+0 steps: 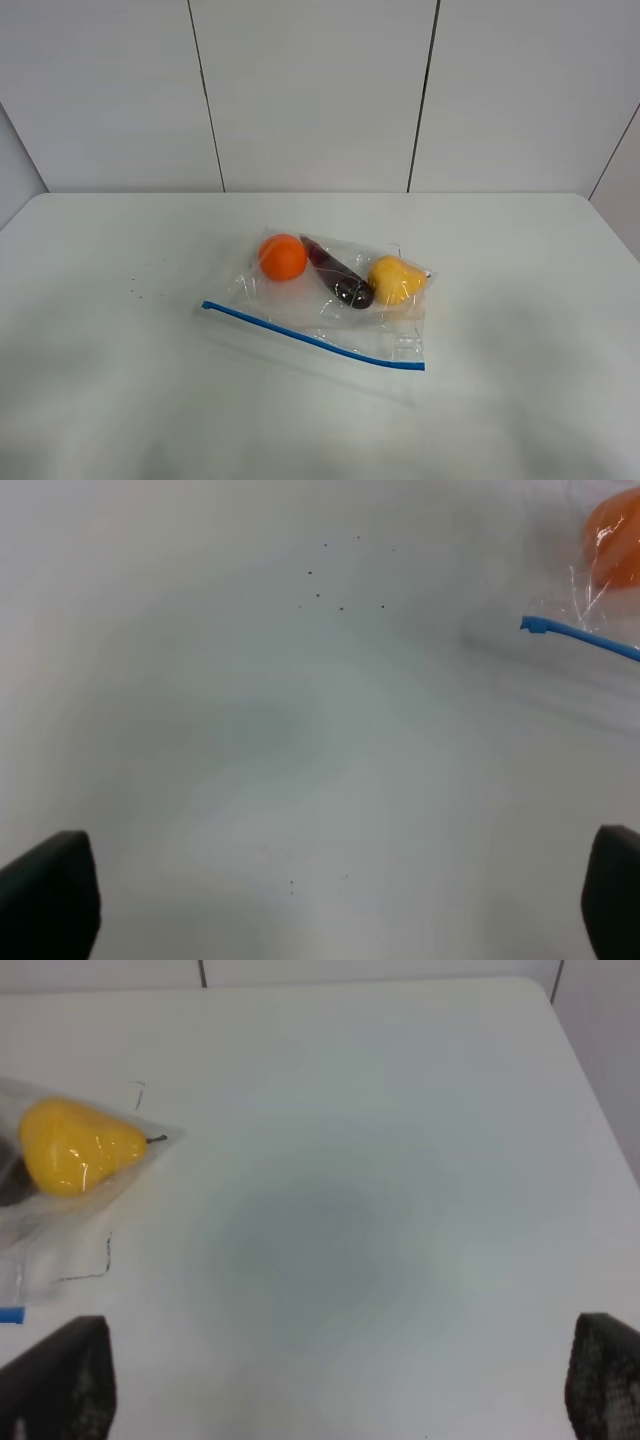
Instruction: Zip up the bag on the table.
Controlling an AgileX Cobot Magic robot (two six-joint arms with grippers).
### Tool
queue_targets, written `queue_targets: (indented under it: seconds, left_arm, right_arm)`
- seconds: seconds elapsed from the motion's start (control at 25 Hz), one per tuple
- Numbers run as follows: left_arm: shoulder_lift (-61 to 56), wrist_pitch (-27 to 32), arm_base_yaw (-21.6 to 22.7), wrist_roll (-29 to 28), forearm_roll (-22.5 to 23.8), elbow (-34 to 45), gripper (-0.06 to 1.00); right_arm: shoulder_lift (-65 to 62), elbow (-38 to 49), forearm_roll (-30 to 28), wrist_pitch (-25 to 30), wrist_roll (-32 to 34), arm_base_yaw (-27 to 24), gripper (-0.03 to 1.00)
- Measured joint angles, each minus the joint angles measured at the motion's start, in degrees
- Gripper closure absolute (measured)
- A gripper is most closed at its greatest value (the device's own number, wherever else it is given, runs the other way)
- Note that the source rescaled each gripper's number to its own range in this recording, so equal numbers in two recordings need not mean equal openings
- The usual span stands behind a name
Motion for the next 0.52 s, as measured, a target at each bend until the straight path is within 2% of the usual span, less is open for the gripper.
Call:
queue_targets:
  seconds: [0.52]
  left_arm:
    - [0.0, 0.0, 0.0, 0.0, 0.0, 0.0, -0.06]
  right_arm:
    - [0.0, 0.0, 0.0, 0.0, 0.0, 0.0, -0.03]
